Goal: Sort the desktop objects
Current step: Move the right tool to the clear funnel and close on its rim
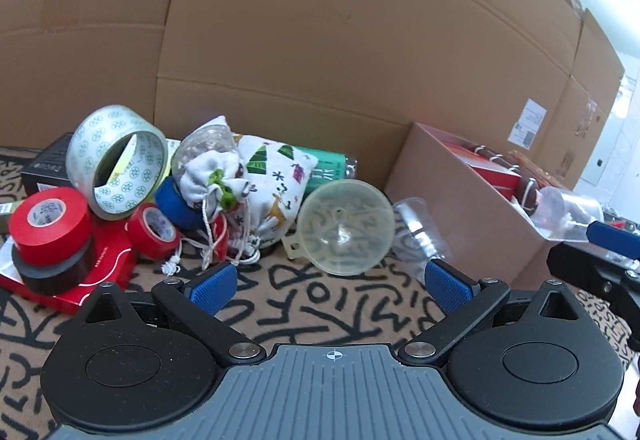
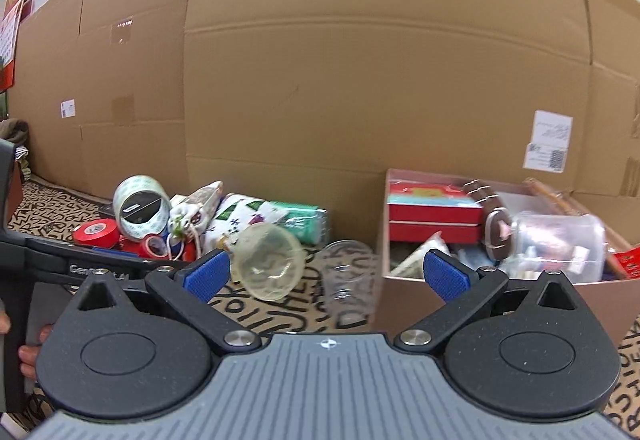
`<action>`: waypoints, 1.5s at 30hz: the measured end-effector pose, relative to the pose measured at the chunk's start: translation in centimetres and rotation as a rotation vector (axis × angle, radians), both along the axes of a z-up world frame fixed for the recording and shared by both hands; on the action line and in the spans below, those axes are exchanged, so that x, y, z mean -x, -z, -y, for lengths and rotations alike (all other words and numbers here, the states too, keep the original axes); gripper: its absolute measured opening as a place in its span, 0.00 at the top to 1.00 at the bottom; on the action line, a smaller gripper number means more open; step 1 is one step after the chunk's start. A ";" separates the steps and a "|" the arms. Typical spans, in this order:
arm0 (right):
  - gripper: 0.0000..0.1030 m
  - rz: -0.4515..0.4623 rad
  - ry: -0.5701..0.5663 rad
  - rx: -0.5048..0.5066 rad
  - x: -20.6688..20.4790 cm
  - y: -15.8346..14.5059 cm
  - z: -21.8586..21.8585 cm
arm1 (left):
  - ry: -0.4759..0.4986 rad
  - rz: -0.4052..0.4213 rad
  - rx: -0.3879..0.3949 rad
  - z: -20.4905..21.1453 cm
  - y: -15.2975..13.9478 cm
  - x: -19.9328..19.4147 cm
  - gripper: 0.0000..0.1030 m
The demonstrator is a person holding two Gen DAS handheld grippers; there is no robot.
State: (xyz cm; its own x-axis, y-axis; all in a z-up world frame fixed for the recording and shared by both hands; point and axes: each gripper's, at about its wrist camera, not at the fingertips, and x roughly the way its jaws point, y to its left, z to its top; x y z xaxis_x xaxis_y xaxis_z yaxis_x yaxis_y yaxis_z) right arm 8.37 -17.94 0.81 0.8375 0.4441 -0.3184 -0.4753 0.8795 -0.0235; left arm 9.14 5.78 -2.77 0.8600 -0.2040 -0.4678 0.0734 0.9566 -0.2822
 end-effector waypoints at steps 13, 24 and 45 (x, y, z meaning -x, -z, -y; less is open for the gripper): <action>0.01 -0.030 -0.019 0.050 -3.5 1.4 -4.0 | 0.045 -0.061 0.055 -1.4 2.3 -5.4 0.07; 0.06 -0.043 -0.022 0.113 -6.0 2.7 -5.8 | 0.139 -0.082 0.004 -0.8 2.7 -8.0 0.28; 0.39 0.010 -0.038 0.248 -7.6 5.4 -8.7 | 0.124 -0.102 0.021 -1.4 4.0 -11.5 0.48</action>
